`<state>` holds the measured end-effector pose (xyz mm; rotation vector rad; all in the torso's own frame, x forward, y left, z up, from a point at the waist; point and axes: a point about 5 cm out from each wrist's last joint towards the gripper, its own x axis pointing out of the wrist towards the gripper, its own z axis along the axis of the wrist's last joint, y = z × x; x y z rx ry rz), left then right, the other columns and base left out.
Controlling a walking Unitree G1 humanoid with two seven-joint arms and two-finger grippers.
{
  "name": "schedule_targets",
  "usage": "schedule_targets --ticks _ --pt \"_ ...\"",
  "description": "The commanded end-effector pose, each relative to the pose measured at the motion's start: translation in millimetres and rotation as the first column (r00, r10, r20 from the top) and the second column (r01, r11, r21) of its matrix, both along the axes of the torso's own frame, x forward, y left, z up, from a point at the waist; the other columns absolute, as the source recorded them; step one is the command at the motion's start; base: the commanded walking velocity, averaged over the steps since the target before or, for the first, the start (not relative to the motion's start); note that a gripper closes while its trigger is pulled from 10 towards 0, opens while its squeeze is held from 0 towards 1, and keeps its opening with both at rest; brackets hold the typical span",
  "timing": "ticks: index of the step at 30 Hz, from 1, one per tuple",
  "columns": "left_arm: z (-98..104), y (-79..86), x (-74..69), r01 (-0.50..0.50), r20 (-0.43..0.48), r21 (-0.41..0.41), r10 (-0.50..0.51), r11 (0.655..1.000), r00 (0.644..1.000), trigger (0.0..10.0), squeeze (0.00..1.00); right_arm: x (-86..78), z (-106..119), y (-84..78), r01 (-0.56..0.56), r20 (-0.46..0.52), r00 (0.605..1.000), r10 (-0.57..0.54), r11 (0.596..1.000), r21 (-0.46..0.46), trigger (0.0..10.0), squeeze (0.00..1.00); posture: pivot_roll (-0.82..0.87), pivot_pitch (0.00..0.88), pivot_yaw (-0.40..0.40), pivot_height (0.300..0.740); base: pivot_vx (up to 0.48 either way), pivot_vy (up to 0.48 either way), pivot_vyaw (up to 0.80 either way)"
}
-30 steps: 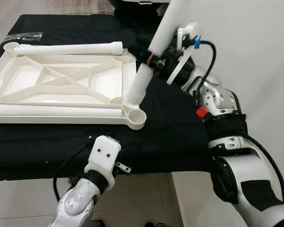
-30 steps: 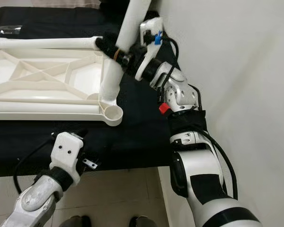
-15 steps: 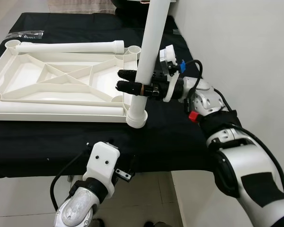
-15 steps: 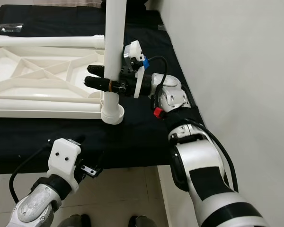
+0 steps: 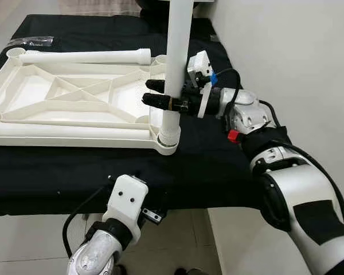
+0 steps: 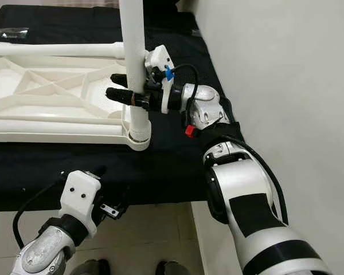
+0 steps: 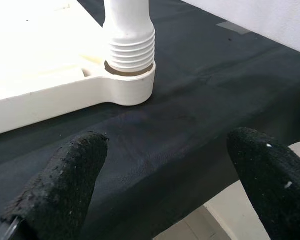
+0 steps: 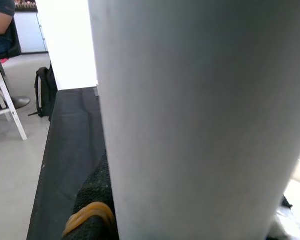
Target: Building children table
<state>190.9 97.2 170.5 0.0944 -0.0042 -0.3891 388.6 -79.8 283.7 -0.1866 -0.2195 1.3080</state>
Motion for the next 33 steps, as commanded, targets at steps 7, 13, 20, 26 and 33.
schedule_targets --ticks 7,13,20,26,33 --pt "2 0.3 -3.3 0.001 -0.004 0.016 -0.001 1.000 1.000 10.0 0.00 -0.3 -13 3.0 0.001 -0.010 1.000 -0.001 0.999 -0.036 10.0 0.00 0.15 0.214 -0.120 0.740 0.000 0.000 0.00" --pt "3 0.8 -0.8 -0.003 -0.002 0.019 0.003 1.000 1.000 10.0 0.00 -4.1 -27 2.9 -0.067 -0.069 0.996 0.063 0.996 -0.054 10.0 0.00 0.15 0.225 -0.120 0.740 0.000 0.000 0.00" --pt "3 1.5 -0.1 -0.005 -0.002 0.021 0.005 1.000 1.000 10.0 0.00 -6.3 -32 -1.4 -0.109 -0.099 0.990 0.102 0.992 -0.060 10.0 0.00 0.14 0.228 -0.120 0.740 0.000 0.000 0.00" --pt "4 2.1 0.1 -0.006 -0.001 0.024 0.006 1.000 1.000 10.0 0.00 -5.8 -37 0.7 -0.100 -0.123 0.988 0.091 0.993 -0.064 10.0 0.00 0.15 0.233 -0.123 0.740 0.000 0.000 0.00" --pt "9 3.7 -3.6 -0.016 0.008 0.026 0.016 1.000 1.000 10.0 0.00 -9.5 -30 16.6 -0.185 -0.147 0.972 0.186 0.983 0.015 10.0 0.00 0.20 0.258 -0.136 0.740 0.000 0.000 0.00"
